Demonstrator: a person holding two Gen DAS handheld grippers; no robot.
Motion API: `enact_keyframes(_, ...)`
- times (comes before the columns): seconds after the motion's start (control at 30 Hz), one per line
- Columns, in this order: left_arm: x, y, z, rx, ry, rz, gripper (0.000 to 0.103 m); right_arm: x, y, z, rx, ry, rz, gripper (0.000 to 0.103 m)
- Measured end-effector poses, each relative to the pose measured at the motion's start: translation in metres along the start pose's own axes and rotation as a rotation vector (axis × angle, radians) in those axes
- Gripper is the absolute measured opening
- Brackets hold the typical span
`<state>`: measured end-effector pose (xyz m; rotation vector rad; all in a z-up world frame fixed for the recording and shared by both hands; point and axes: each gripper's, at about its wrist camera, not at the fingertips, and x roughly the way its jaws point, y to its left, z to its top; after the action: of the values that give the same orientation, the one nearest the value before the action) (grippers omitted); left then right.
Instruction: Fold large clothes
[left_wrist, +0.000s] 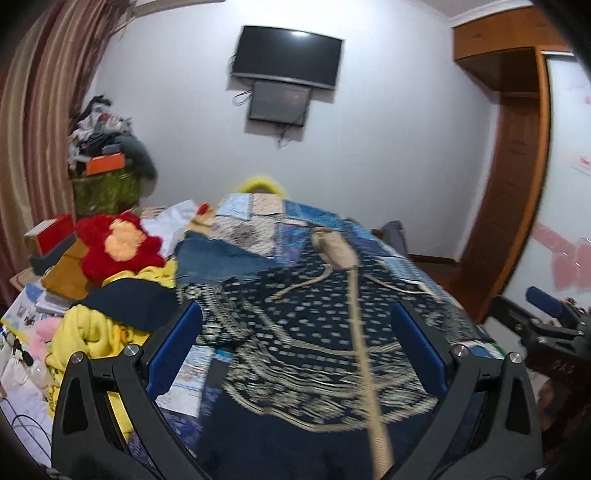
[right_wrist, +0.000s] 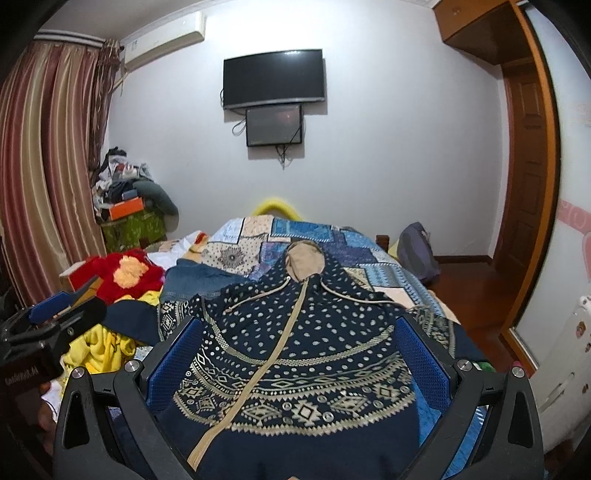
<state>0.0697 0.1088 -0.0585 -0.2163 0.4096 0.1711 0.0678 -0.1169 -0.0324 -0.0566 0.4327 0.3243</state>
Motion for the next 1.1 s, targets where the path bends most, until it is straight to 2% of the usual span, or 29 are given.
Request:
enact_keyframes(0.03, 0.008, 0.011, 0.0, -0.013, 0.001, 0.017, 0.103, 0.012, 0.001, 0.001, -0.01, 0.01, -0.003, 0.103)
enact_keyframes(0.17, 0.044, 0.069, -0.004, -0.049, 0.011, 0.162, 0.103, 0.062, -0.001, 0.006, -0.052, 0.055, -0.013, 0.103)
enact_keyframes(0.27, 0.071, 0.113, -0.009, -0.083, 0.058, 0.238, 0.103, 0.107, -0.005, 0.009, -0.09, 0.114, -0.002, 0.103)
enact_keyframes(0.43, 0.111, 0.18, -0.021, -0.17, 0.189, 0.263, 0.103, 0.179, -0.013, 0.003, -0.147, 0.218, -0.009, 0.103)
enact_keyframes(0.63, 0.16, 0.25, -0.047, -0.343, 0.355, 0.23, 0.083, 0.25, -0.022, -0.014, -0.16, 0.355, 0.019, 0.103)
enact_keyframes(0.73, 0.178, 0.268, -0.057, -0.415, 0.393, 0.179, 0.068, 0.275, -0.025, -0.021, -0.136, 0.412, 0.033, 0.103)
enact_keyframes(0.77, 0.184, 0.275, -0.059, -0.447, 0.391, 0.151, 0.066, 0.283, -0.026, -0.022, -0.12, 0.426, 0.035, 0.103)
enact_keyframes(0.83, 0.195, 0.284, -0.063, -0.482, 0.392, 0.147, 0.066, 0.291, -0.029, -0.026, -0.088, 0.446, 0.043, 0.103)
enact_keyframes(0.93, 0.209, 0.296, -0.065, -0.491, 0.393, 0.211, 0.064, 0.299, -0.033, -0.028, -0.051, 0.463, 0.047, 0.103)
enact_keyframes(1.1, 0.225, 0.304, -0.056, -0.395, 0.387, 0.362, 0.047, 0.298, -0.037, -0.028, -0.024, 0.467, 0.047, 0.103)
